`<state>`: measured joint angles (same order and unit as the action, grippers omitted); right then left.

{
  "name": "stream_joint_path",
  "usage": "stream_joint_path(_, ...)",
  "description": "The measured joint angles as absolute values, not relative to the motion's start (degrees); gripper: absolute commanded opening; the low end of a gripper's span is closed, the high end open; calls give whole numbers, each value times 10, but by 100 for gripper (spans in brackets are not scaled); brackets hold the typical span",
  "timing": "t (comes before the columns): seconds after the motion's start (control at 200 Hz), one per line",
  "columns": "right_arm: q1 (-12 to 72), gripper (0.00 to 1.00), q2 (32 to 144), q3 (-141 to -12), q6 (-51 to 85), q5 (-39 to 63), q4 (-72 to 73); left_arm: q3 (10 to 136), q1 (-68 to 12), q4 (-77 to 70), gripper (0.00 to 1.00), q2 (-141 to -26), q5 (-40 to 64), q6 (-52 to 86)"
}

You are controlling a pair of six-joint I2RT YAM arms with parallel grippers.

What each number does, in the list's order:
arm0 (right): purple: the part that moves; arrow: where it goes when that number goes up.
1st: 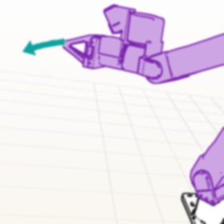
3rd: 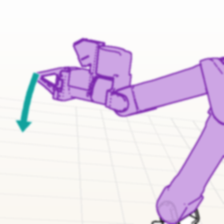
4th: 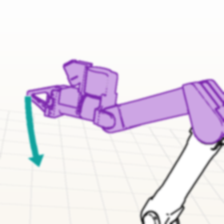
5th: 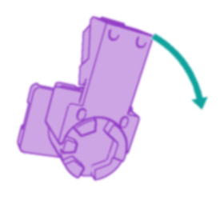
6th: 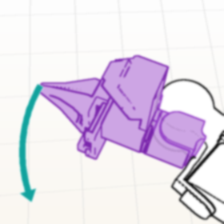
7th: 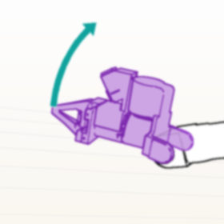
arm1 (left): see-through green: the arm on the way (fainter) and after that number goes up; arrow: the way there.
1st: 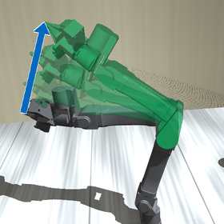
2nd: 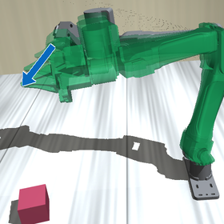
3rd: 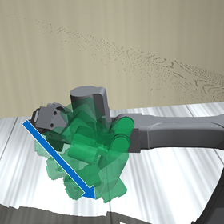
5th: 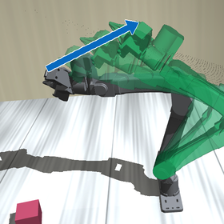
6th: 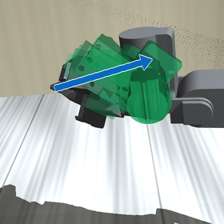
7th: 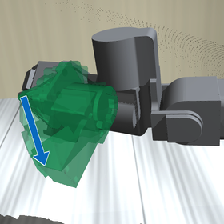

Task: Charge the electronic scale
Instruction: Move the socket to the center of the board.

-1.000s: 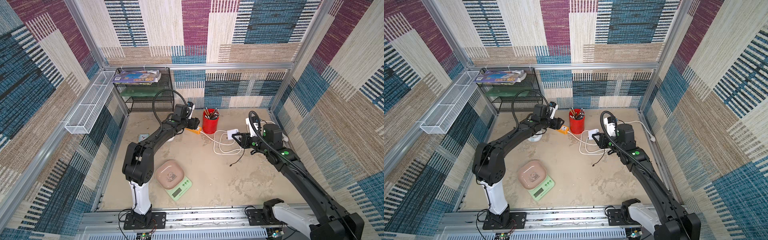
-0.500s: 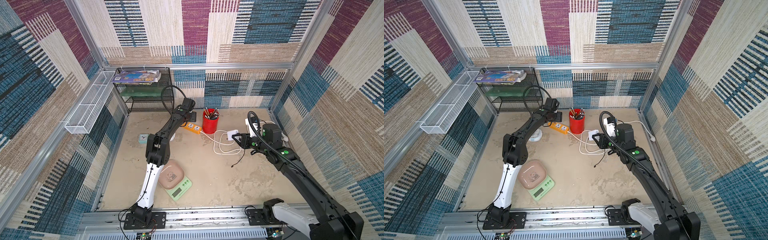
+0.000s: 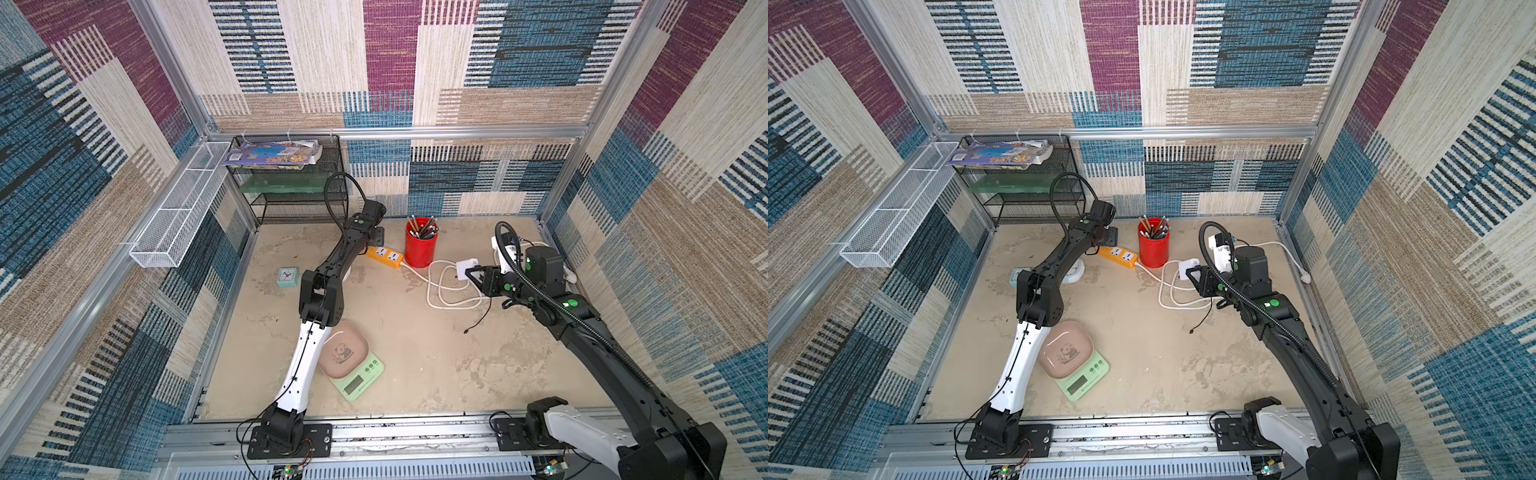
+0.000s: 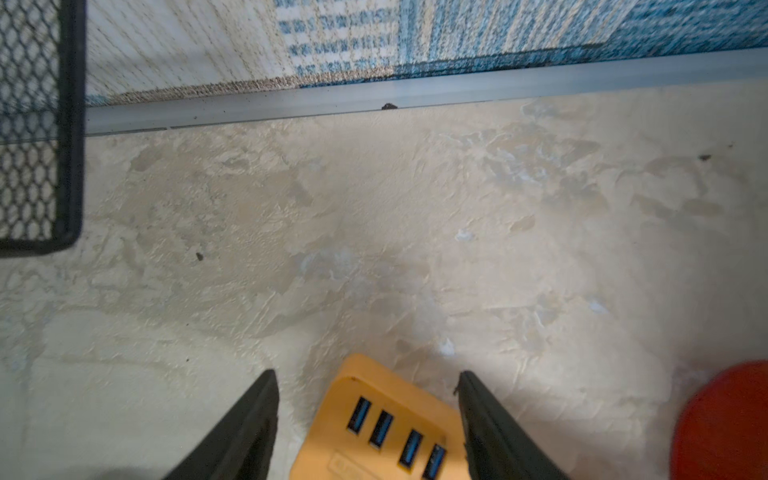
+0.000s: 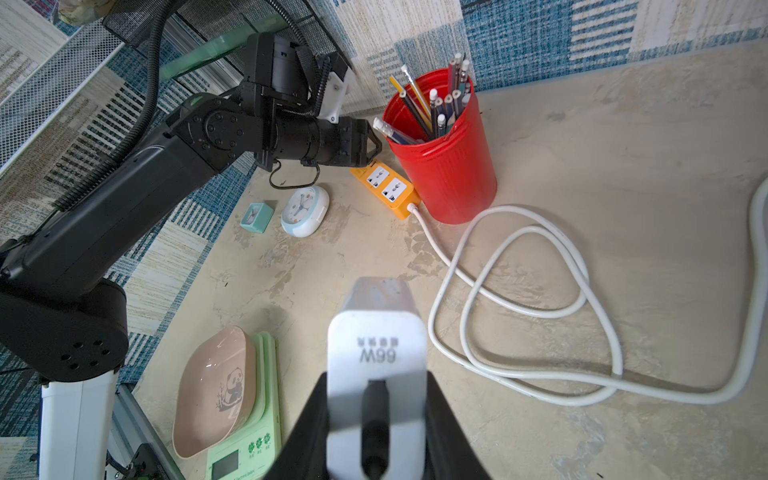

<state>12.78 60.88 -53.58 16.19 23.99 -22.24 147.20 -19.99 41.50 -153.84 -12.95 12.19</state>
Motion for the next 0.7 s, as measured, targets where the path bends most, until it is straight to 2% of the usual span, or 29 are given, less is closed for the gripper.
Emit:
stream_joint_path(0.145, 128, 10, 618, -536, 162, 241, -222, 1472, -197, 420, 66, -1544, -129, 122)
stream_joint_path(0.28, 128, 10, 624, -536, 162, 246, -222, 1463, -194, 428, 56, -1538, -116, 122)
stream_joint_path(0.501, 132, 11, 627, -536, 162, 251, -222, 1376, -194, 440, 54, -1477, -86, 137)
stream_joint_path(0.701, 143, 11, 631, -536, 163, 251, -222, 1294, -203, 446, 56, -1415, -39, 176)
